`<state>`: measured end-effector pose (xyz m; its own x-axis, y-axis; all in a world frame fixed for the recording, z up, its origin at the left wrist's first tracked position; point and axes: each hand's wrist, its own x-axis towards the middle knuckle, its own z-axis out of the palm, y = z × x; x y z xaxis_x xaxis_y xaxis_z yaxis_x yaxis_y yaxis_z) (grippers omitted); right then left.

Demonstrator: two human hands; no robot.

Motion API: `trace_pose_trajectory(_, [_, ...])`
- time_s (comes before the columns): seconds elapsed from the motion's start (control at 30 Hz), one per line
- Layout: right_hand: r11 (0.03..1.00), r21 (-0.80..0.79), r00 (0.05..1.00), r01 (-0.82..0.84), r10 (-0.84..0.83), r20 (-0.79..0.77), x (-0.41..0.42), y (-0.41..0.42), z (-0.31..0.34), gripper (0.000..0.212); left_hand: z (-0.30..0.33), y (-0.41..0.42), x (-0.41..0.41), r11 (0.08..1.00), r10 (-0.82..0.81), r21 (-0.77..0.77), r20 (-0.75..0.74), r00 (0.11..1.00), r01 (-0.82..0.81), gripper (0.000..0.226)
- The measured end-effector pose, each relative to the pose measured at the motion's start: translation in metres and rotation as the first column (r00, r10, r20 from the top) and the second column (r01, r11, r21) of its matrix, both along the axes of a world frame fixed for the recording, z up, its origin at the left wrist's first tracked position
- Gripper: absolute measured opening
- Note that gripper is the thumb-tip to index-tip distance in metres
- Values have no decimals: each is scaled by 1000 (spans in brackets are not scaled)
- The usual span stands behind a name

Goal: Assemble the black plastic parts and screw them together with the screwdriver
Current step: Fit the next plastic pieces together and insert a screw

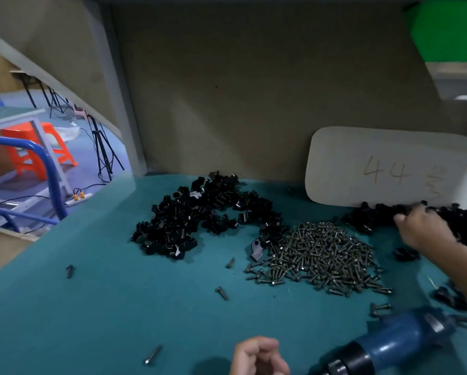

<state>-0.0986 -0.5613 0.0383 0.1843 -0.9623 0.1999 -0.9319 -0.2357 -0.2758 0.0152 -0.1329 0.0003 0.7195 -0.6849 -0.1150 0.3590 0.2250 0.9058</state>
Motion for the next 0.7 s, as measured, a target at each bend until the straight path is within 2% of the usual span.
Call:
trace_pose_trajectory(0.07, [994,93,961,-51,23,274,16,23,22,33,-5,8,6,998,-22,59,47,999,19,58])
trace_pose_trajectory(0.13, [959,133,908,-249,183,377,44,60,44,32,-4,11,6,997,-4,79,72,997,-1,68])
trace_pose_trajectory(0.2, [837,150,805,-526,434,406,76,110,53,22,-3,12,7,995,-20,102,86,996,11,70])
trace_pose_trajectory(0.27, [667,134,664,-732,656,360,110,159,50,25,-3,12,6,995,-23,103,115,993,11,70])
trace_pose_trajectory(0.33, [569,171,591,-805,741,320,140,196,39,24,-2,12,5,996,2,92,140,990,-15,69])
trace_pose_trajectory(0.4, [559,167,583,-812,774,246,163,214,26,15,1,11,4,996,40,71,149,988,-51,68])
trace_pose_trajectory(0.53, [556,33,550,-830,828,-107,175,215,2,17,6,10,3,996,71,36,137,988,-77,69])
trace_pose_trajectory(0.6, [533,-40,528,-845,818,-229,174,213,-6,15,7,11,3,995,79,54,153,985,-88,68])
trace_pose_trajectory(0.7, [530,-87,531,-844,800,-279,172,213,-7,13,7,15,1,993,51,95,186,981,-70,56])
